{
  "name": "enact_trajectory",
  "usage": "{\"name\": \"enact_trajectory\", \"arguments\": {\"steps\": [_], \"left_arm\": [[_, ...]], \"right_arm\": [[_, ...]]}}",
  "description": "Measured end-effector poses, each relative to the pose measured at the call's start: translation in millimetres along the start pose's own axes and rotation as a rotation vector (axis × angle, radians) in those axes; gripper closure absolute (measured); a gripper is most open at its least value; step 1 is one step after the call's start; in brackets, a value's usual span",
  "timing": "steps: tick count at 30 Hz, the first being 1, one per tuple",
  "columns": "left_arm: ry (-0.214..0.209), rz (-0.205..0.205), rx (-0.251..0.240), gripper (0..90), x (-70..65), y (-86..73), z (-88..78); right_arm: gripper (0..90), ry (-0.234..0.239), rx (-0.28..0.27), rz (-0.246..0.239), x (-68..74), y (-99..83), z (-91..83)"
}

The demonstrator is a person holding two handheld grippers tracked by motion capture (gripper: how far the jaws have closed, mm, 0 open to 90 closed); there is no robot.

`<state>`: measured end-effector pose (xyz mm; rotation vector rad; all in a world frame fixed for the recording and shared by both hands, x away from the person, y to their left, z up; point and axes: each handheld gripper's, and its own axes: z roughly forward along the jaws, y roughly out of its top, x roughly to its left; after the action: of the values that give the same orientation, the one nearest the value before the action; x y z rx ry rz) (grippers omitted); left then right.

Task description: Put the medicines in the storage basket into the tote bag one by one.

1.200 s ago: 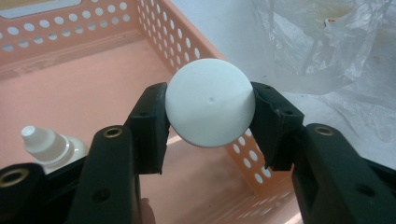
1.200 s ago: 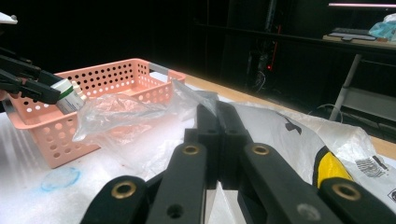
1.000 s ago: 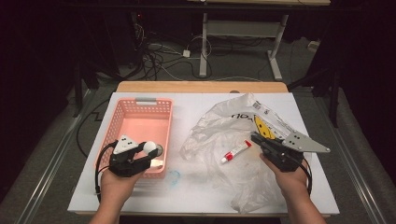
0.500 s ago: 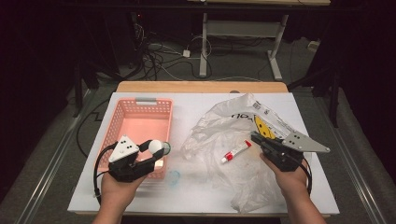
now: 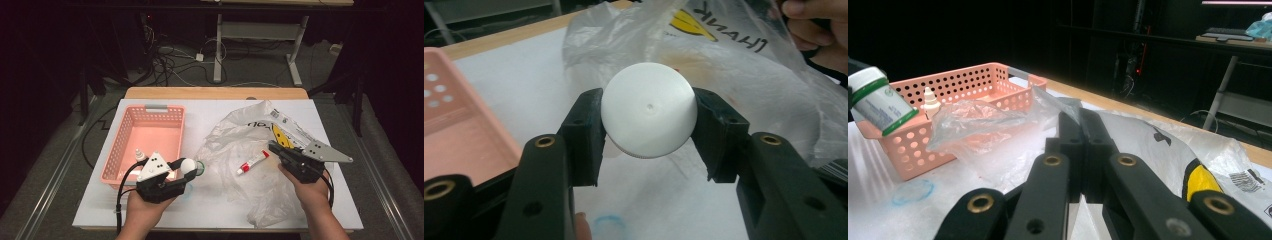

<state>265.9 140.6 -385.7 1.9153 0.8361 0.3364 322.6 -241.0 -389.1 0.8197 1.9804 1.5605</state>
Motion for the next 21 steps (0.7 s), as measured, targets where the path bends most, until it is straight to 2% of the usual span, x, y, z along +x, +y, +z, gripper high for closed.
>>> {"name": "enact_trajectory", "arguments": {"steps": [8,15,21], "left_arm": [[-0.054,0.05,0.028,48.8,-18.5,9.2,25.8],[-0.093,0.072,0.044,48.8,-30.3,16.1,55.7],[-0.109,0.078,0.054,48.8,-34.7,20.8,82.6]], "right_arm": [[90.0,0.005,0.005,-0.001,1.4,-0.5,2.2],[90.0,0.006,0.003,-0.002,3.4,0.5,2.5],[90.0,0.008,0.002,-0.003,3.1,0.4,2.7]]}}
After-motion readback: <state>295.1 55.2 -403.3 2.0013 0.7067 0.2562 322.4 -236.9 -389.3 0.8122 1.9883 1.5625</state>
